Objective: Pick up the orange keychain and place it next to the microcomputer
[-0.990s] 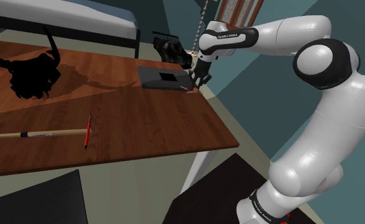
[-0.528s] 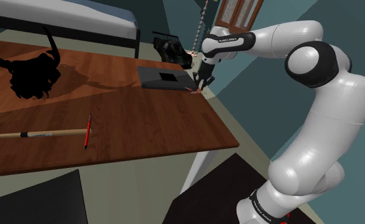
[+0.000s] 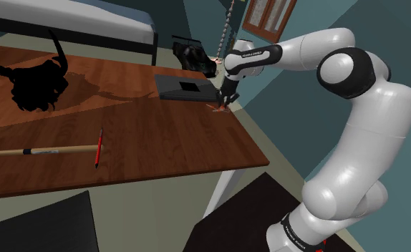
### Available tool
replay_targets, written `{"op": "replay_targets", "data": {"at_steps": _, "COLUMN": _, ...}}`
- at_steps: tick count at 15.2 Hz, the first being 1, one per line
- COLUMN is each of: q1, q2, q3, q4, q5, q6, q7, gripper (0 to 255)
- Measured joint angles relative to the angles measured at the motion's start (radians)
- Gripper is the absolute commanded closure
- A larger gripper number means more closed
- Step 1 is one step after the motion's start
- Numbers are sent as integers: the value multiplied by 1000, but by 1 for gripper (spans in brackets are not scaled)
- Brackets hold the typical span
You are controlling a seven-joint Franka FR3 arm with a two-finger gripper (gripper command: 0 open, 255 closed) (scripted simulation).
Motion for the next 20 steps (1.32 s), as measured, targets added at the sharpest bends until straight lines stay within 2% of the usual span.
{"op": "replay_targets", "data": {"at_steps": 5, "q1": 2, "q2": 32, "q3": -3, "q4": -23, "q5": -7, "q6": 54, "q7": 4, "gripper": 255}}
{"op": "replay_targets", "data": {"at_steps": 11, "q1": 3, "q2": 38, "q3": -3, "q4": -25, "q5": -8, "q6": 62, "q7": 6, "gripper": 255}}
{"op": "replay_targets", "data": {"at_steps": 12, "q1": 3, "q2": 38, "q3": -3, "q4": -25, "q5": -8, "q6": 62, "q7": 6, "gripper": 0}}
{"op": "replay_targets", "data": {"at_steps": 18, "q1": 3, "q2": 38, "q3": -3, "q4": -25, "q5": -8, "q6": 62, "q7": 6, "gripper": 0}}
{"op": "replay_targets", "data": {"at_steps": 20, "q1": 4, "q2": 21, "q3": -1, "q4": -9, "q5": -5, "q6": 30, "q7": 7, "gripper": 0}}
